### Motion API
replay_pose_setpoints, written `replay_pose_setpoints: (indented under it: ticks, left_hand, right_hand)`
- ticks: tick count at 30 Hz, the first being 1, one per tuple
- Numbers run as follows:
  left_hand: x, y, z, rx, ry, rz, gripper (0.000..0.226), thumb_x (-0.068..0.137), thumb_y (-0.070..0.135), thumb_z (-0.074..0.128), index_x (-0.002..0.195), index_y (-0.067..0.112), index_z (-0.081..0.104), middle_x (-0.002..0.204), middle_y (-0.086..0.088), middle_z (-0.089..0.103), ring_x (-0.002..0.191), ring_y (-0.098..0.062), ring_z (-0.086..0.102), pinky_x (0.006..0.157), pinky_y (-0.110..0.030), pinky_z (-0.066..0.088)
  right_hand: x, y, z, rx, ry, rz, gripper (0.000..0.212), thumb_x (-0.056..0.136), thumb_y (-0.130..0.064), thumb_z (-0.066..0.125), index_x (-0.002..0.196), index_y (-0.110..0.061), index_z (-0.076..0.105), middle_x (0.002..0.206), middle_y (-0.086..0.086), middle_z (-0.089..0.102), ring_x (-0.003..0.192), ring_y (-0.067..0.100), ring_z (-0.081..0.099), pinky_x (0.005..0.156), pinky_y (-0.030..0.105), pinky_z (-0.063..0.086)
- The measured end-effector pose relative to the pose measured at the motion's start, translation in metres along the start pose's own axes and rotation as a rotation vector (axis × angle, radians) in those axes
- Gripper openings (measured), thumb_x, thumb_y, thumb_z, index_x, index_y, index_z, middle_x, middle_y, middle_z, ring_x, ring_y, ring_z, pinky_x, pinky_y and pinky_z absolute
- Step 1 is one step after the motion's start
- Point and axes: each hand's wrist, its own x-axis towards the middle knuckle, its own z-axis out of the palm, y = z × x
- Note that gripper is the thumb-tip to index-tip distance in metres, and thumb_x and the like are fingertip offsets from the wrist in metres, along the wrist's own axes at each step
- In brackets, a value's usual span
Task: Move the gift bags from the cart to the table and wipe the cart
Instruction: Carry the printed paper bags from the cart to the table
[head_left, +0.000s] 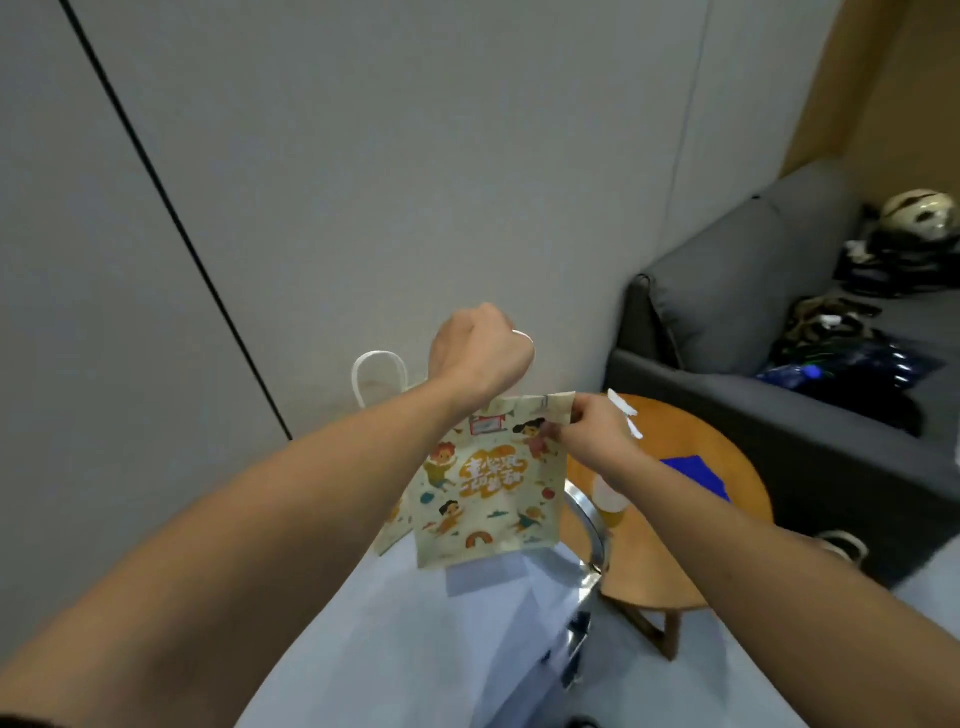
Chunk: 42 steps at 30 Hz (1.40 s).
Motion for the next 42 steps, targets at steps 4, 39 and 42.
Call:
replay_pose_setpoints:
  ticks: [4, 39, 42]
  left_hand:
    - [-0.019, 0.069, -0.003, -0.002, -0.008, 0.210, 0.020, 0.081, 0.017, 0.052, 0.064, 0.010, 0.060, 0.061, -0.004, 0.053, 0.059, -0.023, 0.050, 0.052, -0.028, 0.033]
    - [-0.494, 0.728, 0.314, -0.307, -1.041, 1.199, 0.018, 0.073, 0.011, 0.057, 0.055, 0.007, 0.055, 0.059, -0.003, 0.055, 0.056, -0.023, 0.051, 0.047, -0.028, 0.038]
    - [-0.538, 0.768, 0.333, -0.327, -1.095, 1.332, 0.026, 0.080, 0.014, 0.058, 0.056, 0.007, 0.052, 0.058, -0.002, 0.052, 0.054, -0.020, 0.048, 0.047, -0.028, 0.038]
  right_hand:
    - [-0.046, 0.020, -0.057, 0.135, 0.137, 0.060, 0.022, 0.087, -0.022, 0.078, 0.108, -0.024, 0.072, 0.097, -0.009, 0.076, 0.094, 0.010, 0.071, 0.080, 0.032, 0.060]
    - [-0.578, 0.421, -0.527, 0.359, 1.459, 0.925, 0.016, 0.075, -0.021, 0.083, 0.083, -0.030, 0.073, 0.081, -0.011, 0.075, 0.081, 0.013, 0.072, 0.075, 0.042, 0.062]
    - [-0.611, 0.437, -0.545, 0.344, 1.551, 1.012, 0.019, 0.077, -0.015, 0.081, 0.087, -0.031, 0.074, 0.081, -0.011, 0.075, 0.081, 0.009, 0.071, 0.072, 0.036, 0.062]
